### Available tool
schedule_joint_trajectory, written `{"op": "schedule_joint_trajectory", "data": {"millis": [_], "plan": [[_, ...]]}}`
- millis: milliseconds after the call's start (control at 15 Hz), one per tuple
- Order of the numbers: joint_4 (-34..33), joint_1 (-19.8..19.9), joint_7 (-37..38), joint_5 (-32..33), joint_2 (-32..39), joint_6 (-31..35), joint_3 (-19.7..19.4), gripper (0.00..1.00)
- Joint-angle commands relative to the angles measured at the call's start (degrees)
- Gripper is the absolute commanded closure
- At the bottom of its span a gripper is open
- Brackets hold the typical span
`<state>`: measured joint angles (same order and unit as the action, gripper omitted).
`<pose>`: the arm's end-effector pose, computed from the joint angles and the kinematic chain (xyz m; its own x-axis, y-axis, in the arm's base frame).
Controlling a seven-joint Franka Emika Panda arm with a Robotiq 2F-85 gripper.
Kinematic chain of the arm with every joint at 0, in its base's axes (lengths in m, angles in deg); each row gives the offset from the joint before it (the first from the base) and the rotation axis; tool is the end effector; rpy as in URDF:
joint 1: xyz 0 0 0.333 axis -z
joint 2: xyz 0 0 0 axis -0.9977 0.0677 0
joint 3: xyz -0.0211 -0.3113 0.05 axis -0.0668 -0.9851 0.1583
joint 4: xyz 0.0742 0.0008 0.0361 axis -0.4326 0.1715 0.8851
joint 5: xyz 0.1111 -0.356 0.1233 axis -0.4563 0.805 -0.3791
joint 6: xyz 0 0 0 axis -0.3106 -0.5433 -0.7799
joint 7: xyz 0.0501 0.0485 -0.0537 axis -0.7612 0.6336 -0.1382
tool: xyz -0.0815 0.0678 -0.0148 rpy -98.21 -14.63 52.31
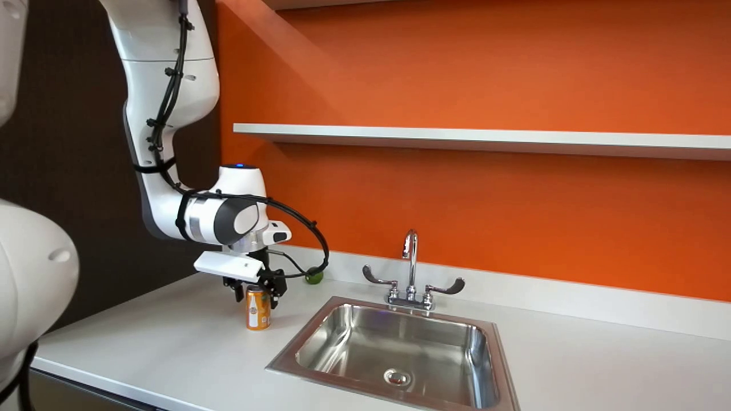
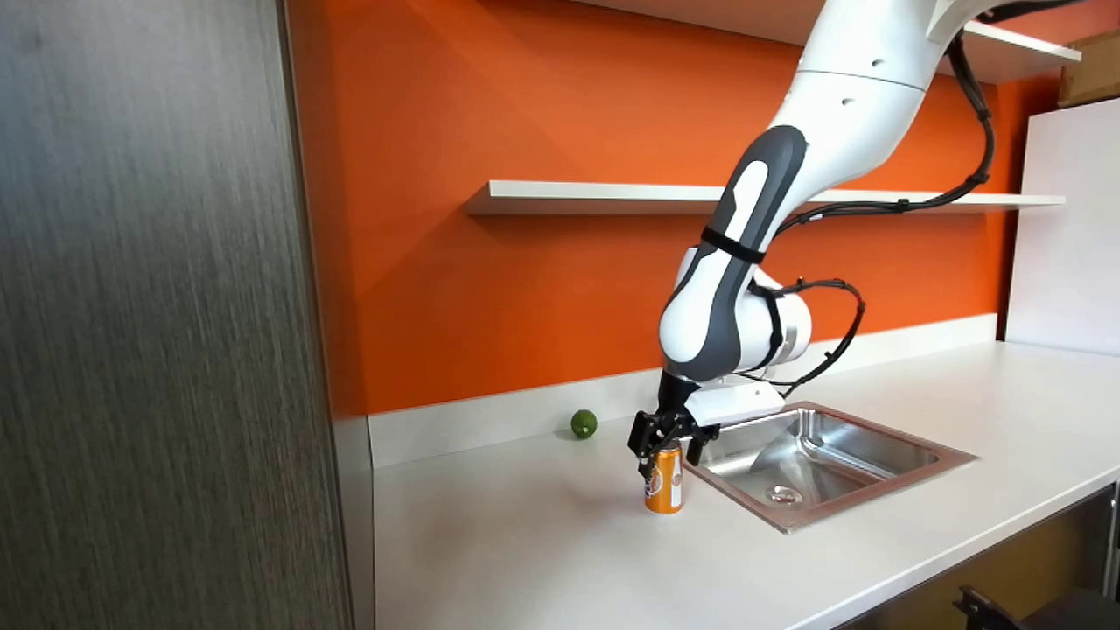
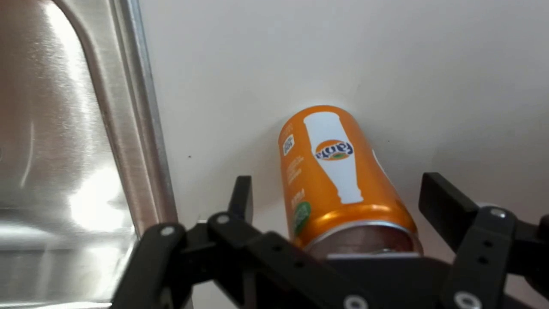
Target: Place the can of fanta on the left side of the bottom shelf
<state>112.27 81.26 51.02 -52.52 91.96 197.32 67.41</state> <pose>0.4695 0.0678 0.2212 0.9593 0.1196 0.2557 0.1300 -0.9912 -0.0242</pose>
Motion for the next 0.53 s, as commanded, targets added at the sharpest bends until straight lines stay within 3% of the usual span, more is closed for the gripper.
{"op": "schedule_joint_trajectory", "data": {"millis": [0, 467], "plan": [[-0.58, 0.24, 2.02, 0.40, 0.71, 1.48, -0.08, 0.00], [-0.87, 0.08, 3.19, 0.42, 1.19, 2.31, -0.39, 0.00]]}}
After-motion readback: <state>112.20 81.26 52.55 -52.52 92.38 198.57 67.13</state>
